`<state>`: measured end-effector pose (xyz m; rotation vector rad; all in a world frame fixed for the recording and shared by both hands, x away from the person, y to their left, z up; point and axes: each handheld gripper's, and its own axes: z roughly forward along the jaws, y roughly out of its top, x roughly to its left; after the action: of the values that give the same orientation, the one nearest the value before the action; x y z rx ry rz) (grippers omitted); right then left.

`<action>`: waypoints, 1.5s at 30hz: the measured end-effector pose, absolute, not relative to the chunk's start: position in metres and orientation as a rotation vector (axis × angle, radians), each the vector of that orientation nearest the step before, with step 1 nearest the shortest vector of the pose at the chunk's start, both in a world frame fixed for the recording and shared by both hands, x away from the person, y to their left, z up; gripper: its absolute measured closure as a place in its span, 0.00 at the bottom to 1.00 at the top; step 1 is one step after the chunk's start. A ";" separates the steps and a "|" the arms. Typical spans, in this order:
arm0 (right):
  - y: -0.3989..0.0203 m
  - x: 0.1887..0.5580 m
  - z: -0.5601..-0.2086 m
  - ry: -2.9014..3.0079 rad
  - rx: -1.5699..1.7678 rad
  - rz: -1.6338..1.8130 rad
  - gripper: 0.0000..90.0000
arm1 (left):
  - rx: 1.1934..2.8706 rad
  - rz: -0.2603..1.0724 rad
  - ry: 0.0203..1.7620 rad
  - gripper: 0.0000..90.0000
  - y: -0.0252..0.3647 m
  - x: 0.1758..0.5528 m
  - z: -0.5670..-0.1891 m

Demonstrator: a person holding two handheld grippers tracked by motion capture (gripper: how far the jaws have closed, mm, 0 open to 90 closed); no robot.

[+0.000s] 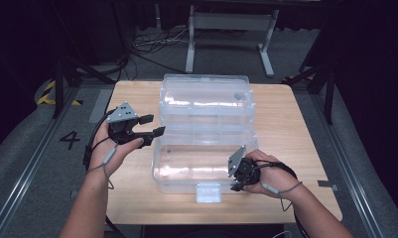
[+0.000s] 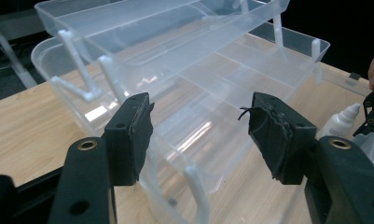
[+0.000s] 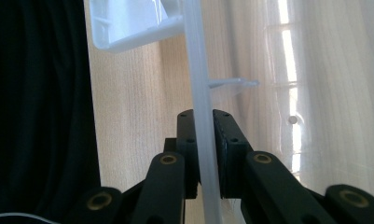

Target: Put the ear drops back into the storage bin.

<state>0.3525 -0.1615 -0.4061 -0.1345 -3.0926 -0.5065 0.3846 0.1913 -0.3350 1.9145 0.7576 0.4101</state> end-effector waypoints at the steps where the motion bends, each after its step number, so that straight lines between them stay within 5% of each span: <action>1: -0.162 0.352 -0.406 -3.091 -0.144 -0.517 0.91 | 1.916 0.409 0.749 0.44 0.189 0.387 -0.333; 45: -0.170 0.356 -0.410 -3.032 -0.153 -0.623 0.90 | 2.013 0.204 0.505 0.54 0.094 0.468 -0.310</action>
<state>0.3557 -0.1699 -0.4097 -0.1533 -3.0317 -0.6232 0.4677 0.0943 -0.3098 2.0130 0.5047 0.2039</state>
